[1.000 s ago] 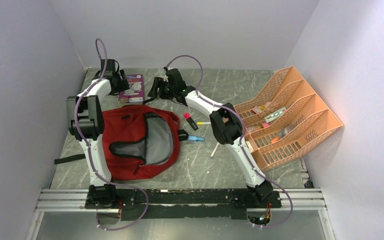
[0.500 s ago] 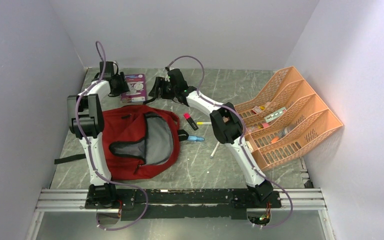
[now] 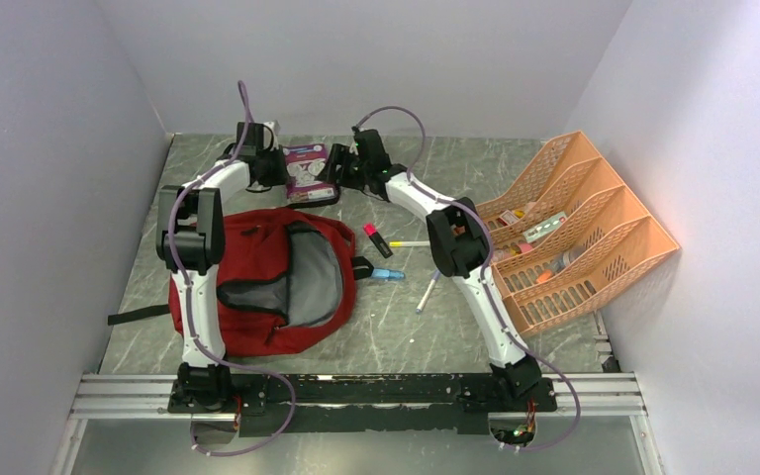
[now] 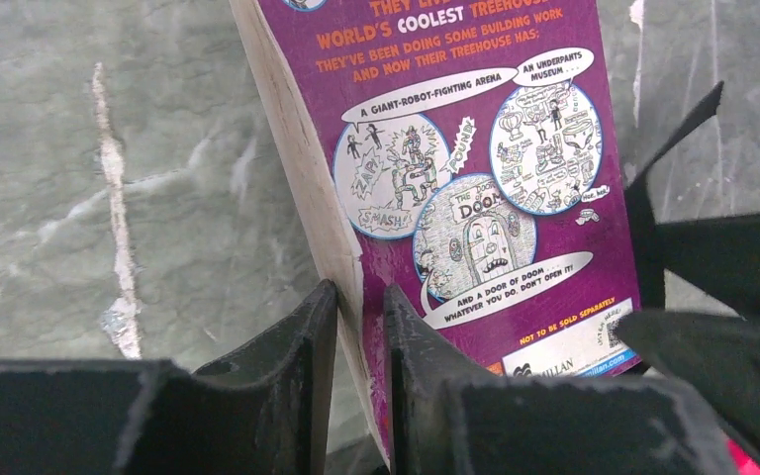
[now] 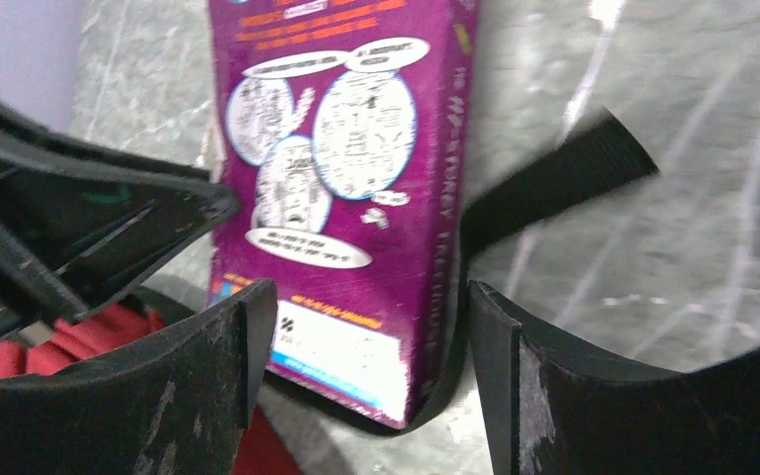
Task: Pack the student bag
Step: Move the book to the center of the board.
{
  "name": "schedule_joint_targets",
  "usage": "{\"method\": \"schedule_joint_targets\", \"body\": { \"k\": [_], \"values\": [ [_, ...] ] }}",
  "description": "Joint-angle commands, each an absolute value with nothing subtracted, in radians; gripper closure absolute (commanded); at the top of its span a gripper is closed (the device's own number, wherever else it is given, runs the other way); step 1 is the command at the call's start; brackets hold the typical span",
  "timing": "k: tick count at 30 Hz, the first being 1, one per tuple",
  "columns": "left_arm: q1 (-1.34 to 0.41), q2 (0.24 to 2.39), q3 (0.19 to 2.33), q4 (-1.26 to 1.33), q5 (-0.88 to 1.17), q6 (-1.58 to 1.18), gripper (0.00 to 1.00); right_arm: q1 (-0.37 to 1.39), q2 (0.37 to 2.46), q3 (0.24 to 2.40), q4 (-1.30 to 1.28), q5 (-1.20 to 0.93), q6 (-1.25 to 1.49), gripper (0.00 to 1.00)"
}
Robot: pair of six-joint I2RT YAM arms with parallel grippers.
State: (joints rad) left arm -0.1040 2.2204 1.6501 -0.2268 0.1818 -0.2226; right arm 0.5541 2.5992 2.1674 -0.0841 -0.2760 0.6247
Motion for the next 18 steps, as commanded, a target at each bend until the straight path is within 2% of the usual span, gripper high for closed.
{"method": "schedule_joint_targets", "body": {
  "k": [1, 7, 18],
  "values": [
    [-0.145, 2.269, 1.641, -0.248, 0.264, -0.212, 0.76, 0.527, 2.631, 2.194, -0.135, -0.246, 0.610, 0.26],
    [-0.213, 2.298, 1.657, -0.258, 0.271, -0.202, 0.78, 0.493, 2.618, 2.132, -0.139, -0.275, 0.615, 0.26],
    [-0.313, 2.345, 1.680, -0.259, 0.317, -0.236, 0.81, 0.414, 2.349, 1.776, -0.079, -0.010, 0.551, 0.24]
  ]
}}
